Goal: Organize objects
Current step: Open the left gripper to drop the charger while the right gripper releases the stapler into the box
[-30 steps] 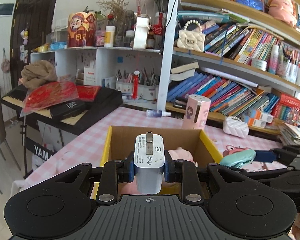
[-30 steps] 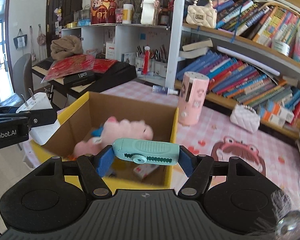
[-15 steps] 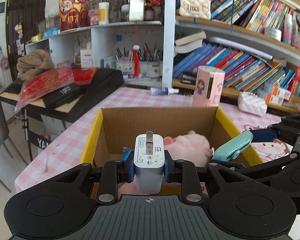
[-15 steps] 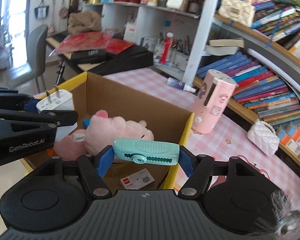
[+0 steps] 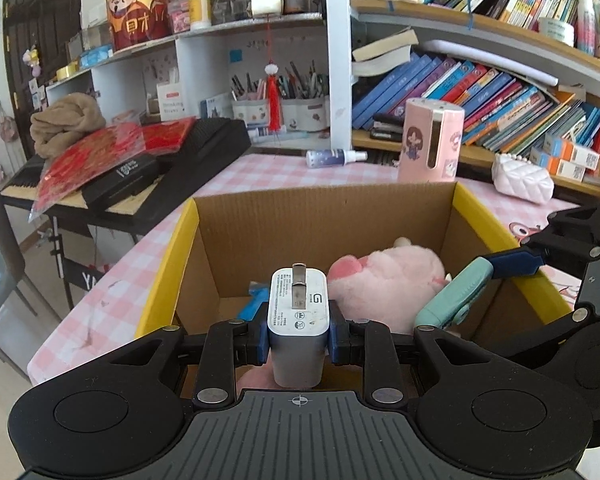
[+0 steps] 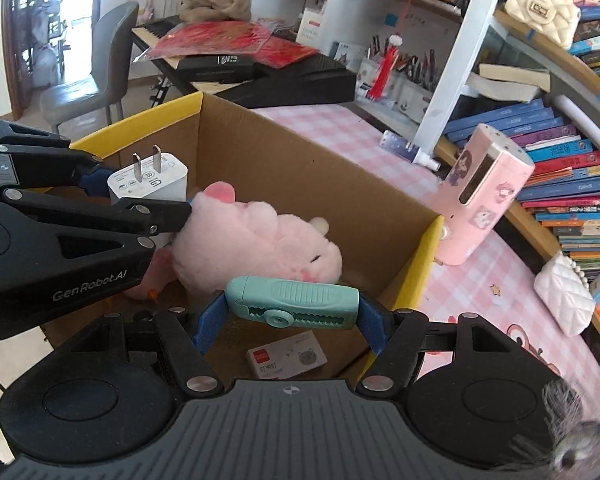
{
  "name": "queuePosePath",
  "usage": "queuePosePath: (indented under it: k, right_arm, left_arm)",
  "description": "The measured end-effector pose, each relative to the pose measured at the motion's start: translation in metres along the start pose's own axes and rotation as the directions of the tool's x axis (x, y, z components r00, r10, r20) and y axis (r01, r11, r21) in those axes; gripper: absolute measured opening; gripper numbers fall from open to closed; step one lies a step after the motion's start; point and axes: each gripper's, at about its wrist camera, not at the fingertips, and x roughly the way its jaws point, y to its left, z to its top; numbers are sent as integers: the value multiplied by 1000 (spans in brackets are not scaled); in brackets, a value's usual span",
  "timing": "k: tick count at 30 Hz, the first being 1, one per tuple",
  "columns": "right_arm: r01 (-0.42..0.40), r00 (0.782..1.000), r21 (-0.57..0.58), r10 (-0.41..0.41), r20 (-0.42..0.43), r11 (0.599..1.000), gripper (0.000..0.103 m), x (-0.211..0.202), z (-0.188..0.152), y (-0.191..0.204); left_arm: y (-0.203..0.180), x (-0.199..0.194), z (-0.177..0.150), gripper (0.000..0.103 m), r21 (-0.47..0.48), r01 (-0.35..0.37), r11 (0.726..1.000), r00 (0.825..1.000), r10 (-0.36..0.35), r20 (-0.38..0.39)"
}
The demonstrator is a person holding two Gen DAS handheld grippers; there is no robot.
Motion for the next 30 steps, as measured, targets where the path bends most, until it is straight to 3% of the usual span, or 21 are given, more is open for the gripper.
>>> queuePosePath:
  k: [12,15,20,23,25,30]
  right_arm:
    - [-98,989,-81,89,-116,992,67,14,6,6]
    - [-107,986,-90,94,-135,990,67,16,7,6]
    - [-103,985,-94,88,-147,990,67,18,8,7]
    - [-95,988,-75,84,-130,993,70,14,7,5]
    - [-81,992,-62,75,-103,995,75,9,6,5]
    - [-43,998,-29,42,-42,999,76,-13,5,6]
  left_arm:
    - [0,-3,-4,30,8,-6,1000,1000,6,25]
    - [0,-12,-2,43,3,-1,1000,998,1,65]
    - [1,-34,1,75,-14,0,1000,989,2,145]
    - [1,-45,2,85,-16,1,1000,984,2,180]
    - [2,-52,3,86,-11,3,1000,980,-1,198]
    - [4,-66,1,91,-15,-3,1000,977,6,213]
